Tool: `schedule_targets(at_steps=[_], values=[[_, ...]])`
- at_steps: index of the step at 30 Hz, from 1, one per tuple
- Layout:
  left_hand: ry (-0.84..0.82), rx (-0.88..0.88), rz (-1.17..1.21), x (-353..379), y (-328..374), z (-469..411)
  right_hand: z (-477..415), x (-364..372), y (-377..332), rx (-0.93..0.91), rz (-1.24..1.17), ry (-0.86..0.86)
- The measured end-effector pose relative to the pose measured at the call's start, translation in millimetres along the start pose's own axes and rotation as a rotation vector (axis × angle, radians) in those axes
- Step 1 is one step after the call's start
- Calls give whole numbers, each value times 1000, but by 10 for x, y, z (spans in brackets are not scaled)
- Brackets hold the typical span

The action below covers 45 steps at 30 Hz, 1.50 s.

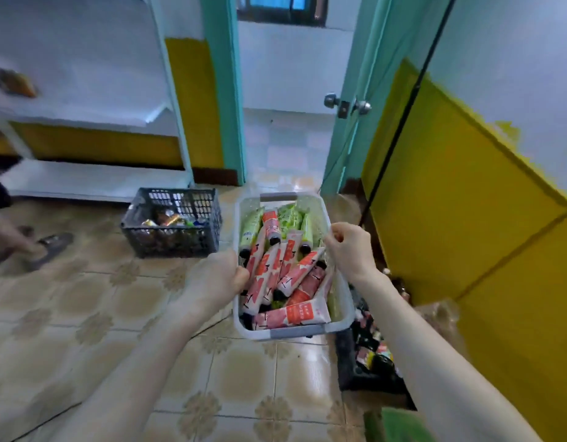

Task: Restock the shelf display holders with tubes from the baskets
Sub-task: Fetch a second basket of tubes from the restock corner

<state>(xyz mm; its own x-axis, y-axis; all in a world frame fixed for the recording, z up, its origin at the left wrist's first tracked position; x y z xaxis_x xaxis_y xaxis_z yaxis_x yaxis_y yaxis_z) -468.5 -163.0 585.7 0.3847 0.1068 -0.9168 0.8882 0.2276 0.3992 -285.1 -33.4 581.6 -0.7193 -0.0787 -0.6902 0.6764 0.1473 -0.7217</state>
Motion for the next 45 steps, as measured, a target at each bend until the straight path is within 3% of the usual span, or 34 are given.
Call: schedule_targets(at_steps=[7, 21, 31, 41, 45], values=[[196, -267, 172, -698, -1382, 631, 186, 1245, -1398, -228, -18, -209], [496, -689, 191, -1683, -3658, 1712, 911, 3539, -3677, -568, -71, -541], [670, -935, 161, -2157, -4864, 1559, 741, 5169, -4968, -755, -49, -796], [812, -1201, 130, -2707, -5971, 1331, 660, 6271, -6374, -1001, -46, -950], [773, -1247, 82, -2952, -6514, 1275, 688, 6745, -6866, -1063, -44, -970]])
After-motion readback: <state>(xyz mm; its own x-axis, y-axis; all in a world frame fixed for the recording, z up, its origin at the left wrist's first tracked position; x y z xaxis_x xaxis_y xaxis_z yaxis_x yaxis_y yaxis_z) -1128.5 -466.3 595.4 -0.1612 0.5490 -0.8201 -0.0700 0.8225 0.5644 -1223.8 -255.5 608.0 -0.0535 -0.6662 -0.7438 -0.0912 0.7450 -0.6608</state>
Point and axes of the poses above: each hand's wrist, its own z-axis away from the middle knuckle, its own x-axis out of the palm, y = z × x, the point moved 4 cm from there along -z, towards the middle knuckle, and after that the axes turned 9 degrees about x, right-handed, at the moved point
